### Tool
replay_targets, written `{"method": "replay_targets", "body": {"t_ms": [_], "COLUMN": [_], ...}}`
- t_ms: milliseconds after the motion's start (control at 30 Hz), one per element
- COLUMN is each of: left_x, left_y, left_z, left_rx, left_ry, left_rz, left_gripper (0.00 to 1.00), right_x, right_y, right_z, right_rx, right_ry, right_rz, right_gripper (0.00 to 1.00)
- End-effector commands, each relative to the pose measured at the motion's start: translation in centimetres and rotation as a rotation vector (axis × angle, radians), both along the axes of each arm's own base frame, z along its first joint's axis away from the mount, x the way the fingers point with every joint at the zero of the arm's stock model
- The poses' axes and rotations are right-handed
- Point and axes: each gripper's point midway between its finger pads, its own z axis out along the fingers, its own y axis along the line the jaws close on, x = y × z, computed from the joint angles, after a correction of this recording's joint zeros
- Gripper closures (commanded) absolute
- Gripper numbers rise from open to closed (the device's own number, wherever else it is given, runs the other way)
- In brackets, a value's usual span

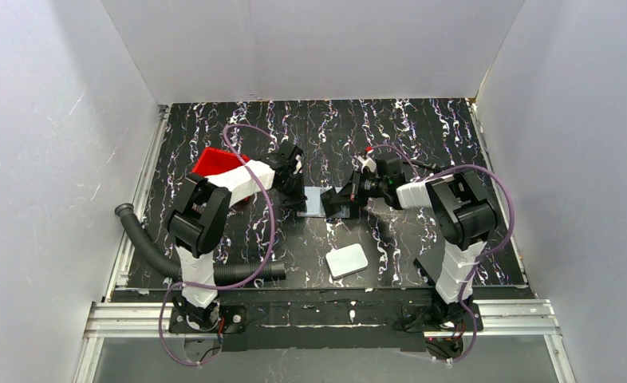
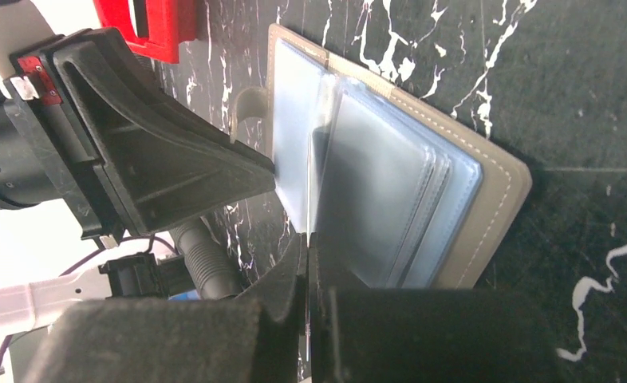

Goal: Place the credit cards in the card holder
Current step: Insert the credit card into the card holder.

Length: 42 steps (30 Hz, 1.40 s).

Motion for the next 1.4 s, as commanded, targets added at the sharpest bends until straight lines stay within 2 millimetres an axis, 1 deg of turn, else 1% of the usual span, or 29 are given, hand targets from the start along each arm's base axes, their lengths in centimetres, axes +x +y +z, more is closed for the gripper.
{"method": "replay_targets", "body": {"t_ms": [0,267,400,467,567,667,767,833,967,1167,1233,1367], "left_x": [-0.8,-0.9,-0.9,-0.9,-1.0,-1.0,-1.1,-1.1,-1.0,-1.1,-1.1,-1.4], "left_y": [0.5,0.4,0.4,0.4,0.5,0.6,0.4,0.4,0.4,0.3,0.3,0.4], "left_z": [-1.0,-1.1,-0.9,-0.8,-0.6,-0.6,-0.7,-0.7,-0.4,-0.3,-0.3,-0.6], "left_rx": [0.036,0.037,0.035,0.035,0.036,0.038,0.032,0.031,0.027,0.023,0.023,0.030], "left_ry": [0.020,0.023,0.022,0.020,0.016,0.015,0.021,0.020,0.015,0.014,0.015,0.021], "left_rz": [-0.002,-0.005,-0.004,-0.003,-0.004,-0.003,-0.002,-0.001,-0.002,0.002,0.000,-0.001], "left_gripper": [0.87,0.88,0.88,0.88,0.88,0.88,0.88,0.88,0.88,0.88,0.89,0.89], "right_x": [1.8,2.5,3.0,2.9,2.3,2.0,1.7,1.5,0.9,0.9,1.1,2.3], "right_y": [1.1,2.0,2.0,1.9,1.0,0.5,0.3,0.2,0.3,0.8,1.2,1.9], "right_z": [1.9,1.9,2.3,2.1,1.2,1.9,2.0,1.6,0.8,0.2,0.1,1.0], "right_rx": [0.077,0.102,0.109,0.093,0.001,-0.025,-0.039,-0.048,-0.044,-0.026,0.003,0.064], "right_ry": [-0.075,-0.103,-0.129,-0.125,-0.100,-0.111,-0.101,-0.085,-0.057,-0.046,-0.044,-0.084], "right_rz": [0.005,-0.001,-0.028,-0.026,-0.016,-0.026,-0.020,-0.019,-0.008,-0.004,-0.007,-0.027], "right_gripper": [0.99,0.99,0.99,0.99,0.99,0.99,0.99,0.99,0.99,0.99,0.99,0.99]}}
